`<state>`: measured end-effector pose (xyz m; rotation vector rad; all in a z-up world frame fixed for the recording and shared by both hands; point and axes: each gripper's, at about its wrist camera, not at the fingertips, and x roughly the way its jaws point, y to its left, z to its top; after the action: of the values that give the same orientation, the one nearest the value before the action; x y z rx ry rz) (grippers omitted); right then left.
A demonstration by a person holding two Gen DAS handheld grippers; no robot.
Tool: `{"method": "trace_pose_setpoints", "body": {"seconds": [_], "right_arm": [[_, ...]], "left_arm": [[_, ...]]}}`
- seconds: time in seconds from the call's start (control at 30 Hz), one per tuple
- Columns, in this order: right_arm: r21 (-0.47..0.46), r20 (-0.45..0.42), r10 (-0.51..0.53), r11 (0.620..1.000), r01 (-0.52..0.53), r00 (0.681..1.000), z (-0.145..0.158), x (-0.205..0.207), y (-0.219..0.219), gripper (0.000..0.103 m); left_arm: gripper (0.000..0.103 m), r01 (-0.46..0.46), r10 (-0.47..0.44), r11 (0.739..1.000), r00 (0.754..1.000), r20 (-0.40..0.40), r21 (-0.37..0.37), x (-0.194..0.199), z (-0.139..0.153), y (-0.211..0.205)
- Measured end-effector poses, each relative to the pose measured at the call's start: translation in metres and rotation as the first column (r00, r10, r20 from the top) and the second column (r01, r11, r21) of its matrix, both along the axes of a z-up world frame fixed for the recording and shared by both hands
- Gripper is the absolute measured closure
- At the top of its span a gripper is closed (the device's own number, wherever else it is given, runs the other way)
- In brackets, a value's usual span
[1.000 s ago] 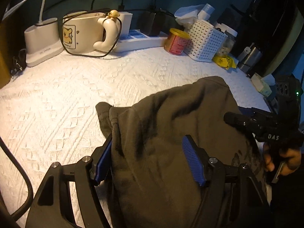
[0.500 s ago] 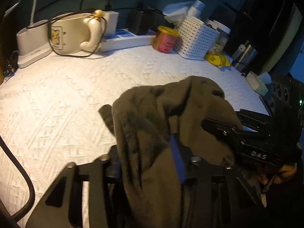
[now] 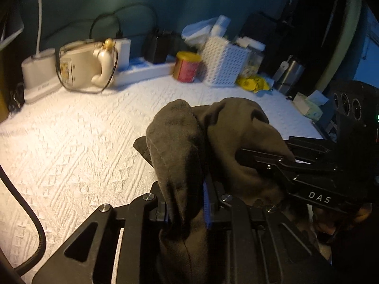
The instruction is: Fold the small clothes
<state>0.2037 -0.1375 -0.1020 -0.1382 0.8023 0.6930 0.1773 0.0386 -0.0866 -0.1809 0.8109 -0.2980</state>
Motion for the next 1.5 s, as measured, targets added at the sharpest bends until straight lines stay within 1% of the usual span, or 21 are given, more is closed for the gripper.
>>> {"method": "trace_pose_setpoints", "body": {"seconds": [0.13,0.27,0.5,0.7,0.87,1.3,1.5], "right_arm": [[0.014,0.03,0.002,1.0,-0.003,1.0,0.014,-0.011,-0.003,0.083],[0.023,0.07,0.002,1.0,-0.004,0.998,0.029,-0.025,-0.005,0.083],[0.04,0.138,-0.001,0.999,-0.005,0.99,0.053,-0.052,-0.007,0.083],[0.046,0.204,0.007,0.999,-0.017,0.979,0.076,-0.078,-0.009,0.083],[0.059,0.253,0.004,0.998,-0.02,0.968,0.094,-0.095,-0.012,0.083],[0.105,0.375,0.01,0.993,-0.054,0.927,0.138,-0.148,-0.017,0.083],[0.115,0.424,0.02,0.99,-0.075,0.905,0.156,-0.171,-0.019,0.084]], "left_arm": [[0.084,0.003,-0.004,1.0,0.999,0.036,0.015,-0.01,0.013,-0.005],[0.084,0.001,-0.005,0.999,0.997,0.078,0.05,-0.022,0.027,-0.01],[0.085,-0.008,-0.001,0.998,0.989,0.145,0.063,-0.046,0.045,-0.011],[0.085,-0.015,0.0,0.997,0.978,0.21,0.07,-0.066,0.063,-0.012],[0.085,-0.022,0.002,0.997,0.965,0.262,0.074,-0.083,0.079,-0.012],[0.085,-0.052,0.018,0.996,0.921,0.389,0.078,-0.129,0.115,-0.009],[0.085,-0.06,0.028,0.996,0.9,0.435,0.06,-0.15,0.13,-0.005]]}}
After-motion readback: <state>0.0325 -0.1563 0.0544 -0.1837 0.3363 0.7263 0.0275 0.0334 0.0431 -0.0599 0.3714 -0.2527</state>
